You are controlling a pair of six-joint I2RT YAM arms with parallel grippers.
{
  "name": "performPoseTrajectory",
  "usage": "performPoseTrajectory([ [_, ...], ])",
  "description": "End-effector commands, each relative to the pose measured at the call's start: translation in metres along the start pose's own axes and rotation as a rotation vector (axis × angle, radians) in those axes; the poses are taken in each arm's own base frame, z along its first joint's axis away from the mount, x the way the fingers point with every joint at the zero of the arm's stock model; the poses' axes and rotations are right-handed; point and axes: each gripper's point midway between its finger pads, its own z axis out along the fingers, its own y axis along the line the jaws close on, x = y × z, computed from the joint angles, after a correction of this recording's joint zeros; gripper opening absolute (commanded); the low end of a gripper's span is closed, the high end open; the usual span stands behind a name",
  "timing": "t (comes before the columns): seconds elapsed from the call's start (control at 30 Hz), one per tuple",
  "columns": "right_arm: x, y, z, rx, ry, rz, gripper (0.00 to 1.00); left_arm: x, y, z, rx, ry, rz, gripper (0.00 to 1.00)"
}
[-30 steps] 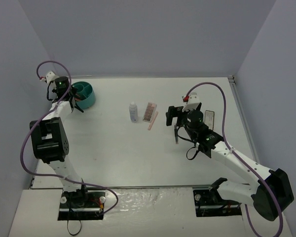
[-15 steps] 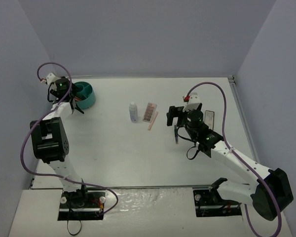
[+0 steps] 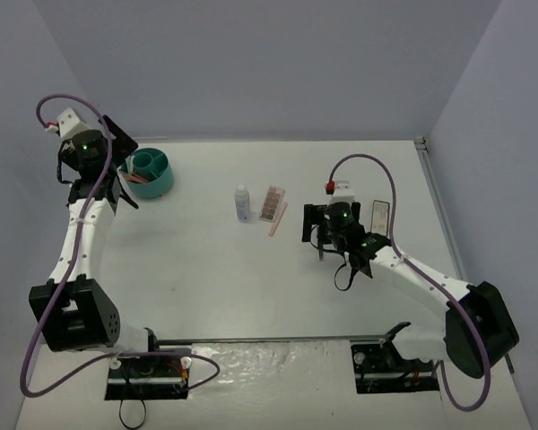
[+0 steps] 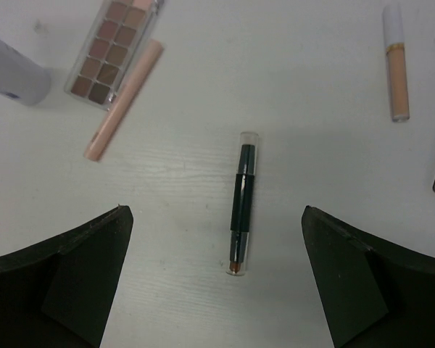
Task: Organize the makeup
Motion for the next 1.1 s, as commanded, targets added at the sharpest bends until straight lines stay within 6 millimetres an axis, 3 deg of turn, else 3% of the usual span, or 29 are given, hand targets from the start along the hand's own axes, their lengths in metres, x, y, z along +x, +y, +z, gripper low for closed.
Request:
performPoseTrajectory([
  [0.0, 0.019, -0.008, 0.019, 0.084, 0.067, 0.064, 0.97, -0.023, -0.037, -0.063, 0.133, 0.054, 0.107, 0.97],
  [0.13, 0.043, -0.012, 0.035, 0.121, 0.139, 0.069, 0.90, 0.002, -0.051, -0.104, 0.247, 0.191, 0.157, 0.97],
  [0.33, 0.064, -0.017, 0.052, 0.168, 0.200, 0.064, 0.72, 0.041, -0.065, -0.149, 0.384, 0.322, 0.207, 0.97],
  [0.43, 0.074, -0.018, 0.058, 0.174, 0.219, 0.065, 0.58, 0.062, -0.070, -0.165, 0.436, 0.388, 0.228, 0.97],
  [0.6, 0.081, -0.022, 0.060, 0.194, 0.228, 0.061, 0.21, 0.089, -0.082, -0.186, 0.531, 0.478, 0.228, 0.97],
  [0.67, 0.074, -0.022, 0.059, 0.192, 0.204, 0.057, 0.02, 0.100, -0.094, -0.196, 0.588, 0.515, 0.209, 0.97],
  [0.73, 0.065, -0.015, 0.056, 0.149, 0.177, 0.053, 0.00, 0.106, -0.106, -0.205, 0.638, 0.532, 0.186, 0.97],
  [0.87, 0.020, 0.025, 0.034, -0.074, 0.029, 0.042, 0.00, 0.113, -0.137, -0.223, 0.746, 0.543, 0.149, 0.97],
  [1.07, -0.049, 0.093, -0.039, -0.418, -0.282, -0.009, 0.00, 0.134, -0.185, -0.253, 0.895, 0.590, 0.119, 0.97],
])
